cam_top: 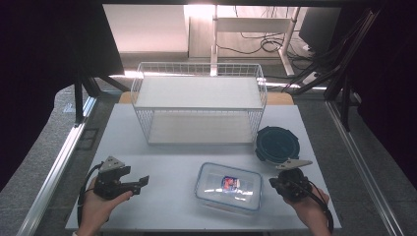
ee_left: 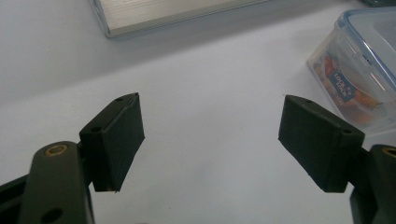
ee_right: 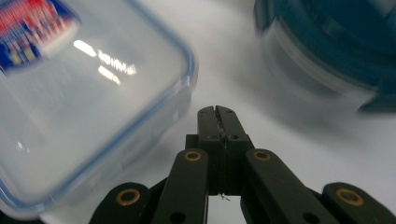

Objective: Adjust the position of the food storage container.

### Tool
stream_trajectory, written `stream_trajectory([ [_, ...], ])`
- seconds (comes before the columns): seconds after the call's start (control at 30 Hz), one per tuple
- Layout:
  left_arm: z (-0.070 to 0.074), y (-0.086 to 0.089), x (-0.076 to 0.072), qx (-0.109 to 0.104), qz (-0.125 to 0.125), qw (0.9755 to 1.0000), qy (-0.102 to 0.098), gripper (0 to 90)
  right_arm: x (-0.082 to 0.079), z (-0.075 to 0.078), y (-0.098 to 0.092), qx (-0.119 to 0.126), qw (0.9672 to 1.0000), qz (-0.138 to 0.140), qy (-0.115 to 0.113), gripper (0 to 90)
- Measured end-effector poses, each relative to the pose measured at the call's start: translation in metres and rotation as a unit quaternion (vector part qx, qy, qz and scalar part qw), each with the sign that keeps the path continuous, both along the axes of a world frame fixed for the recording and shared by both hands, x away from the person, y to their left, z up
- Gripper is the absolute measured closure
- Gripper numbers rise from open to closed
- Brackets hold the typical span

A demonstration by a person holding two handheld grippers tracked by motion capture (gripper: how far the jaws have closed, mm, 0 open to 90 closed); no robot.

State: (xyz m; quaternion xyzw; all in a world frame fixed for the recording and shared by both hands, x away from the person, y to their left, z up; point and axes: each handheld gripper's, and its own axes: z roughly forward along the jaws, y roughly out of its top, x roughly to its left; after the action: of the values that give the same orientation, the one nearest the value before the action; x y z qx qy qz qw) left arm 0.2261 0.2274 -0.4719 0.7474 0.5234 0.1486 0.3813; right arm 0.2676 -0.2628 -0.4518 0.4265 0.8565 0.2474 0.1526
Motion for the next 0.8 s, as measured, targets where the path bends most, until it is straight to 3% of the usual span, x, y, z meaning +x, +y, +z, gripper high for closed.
stream_trajectory([
  [0.1,-0.001,-0.001,0.0,0.001,-0.001,1.0,0.001,21.8,0.001,-0.015,0.002,-0.009,0.9996,-0.001,0.027,88.8],
  [0.17,-0.001,-0.001,0.0,-0.003,-0.003,1.0,0.002,21.9,0.001,-0.016,0.004,-0.009,0.9995,-0.001,0.029,88.8],
  [0.23,-0.001,0.0,-0.001,-0.023,-0.007,0.9997,0.005,22.0,0.002,-0.017,0.009,-0.011,0.9994,0.004,0.031,88.8],
  [0.3,-0.001,-0.001,-0.001,-0.01,-0.004,0.9999,0.0,22.1,0.003,-0.018,0.017,-0.026,0.9992,0.003,0.031,88.8],
  [0.43,-0.001,-0.002,-0.001,-0.011,-0.004,0.9999,-0.002,22.1,0.006,-0.019,0.023,-0.043,0.9986,-0.004,0.032,88.8],
  [0.67,0.0,-0.003,-0.001,-0.011,-0.005,0.9999,-0.001,22.0,0.009,-0.018,0.031,-0.051,0.998,-0.003,0.037,88.8],
  [0.8,-0.001,-0.002,-0.001,-0.011,-0.003,0.9999,-0.001,21.9,0.013,-0.021,0.045,-0.047,0.9977,0.015,0.046,88.8],
])
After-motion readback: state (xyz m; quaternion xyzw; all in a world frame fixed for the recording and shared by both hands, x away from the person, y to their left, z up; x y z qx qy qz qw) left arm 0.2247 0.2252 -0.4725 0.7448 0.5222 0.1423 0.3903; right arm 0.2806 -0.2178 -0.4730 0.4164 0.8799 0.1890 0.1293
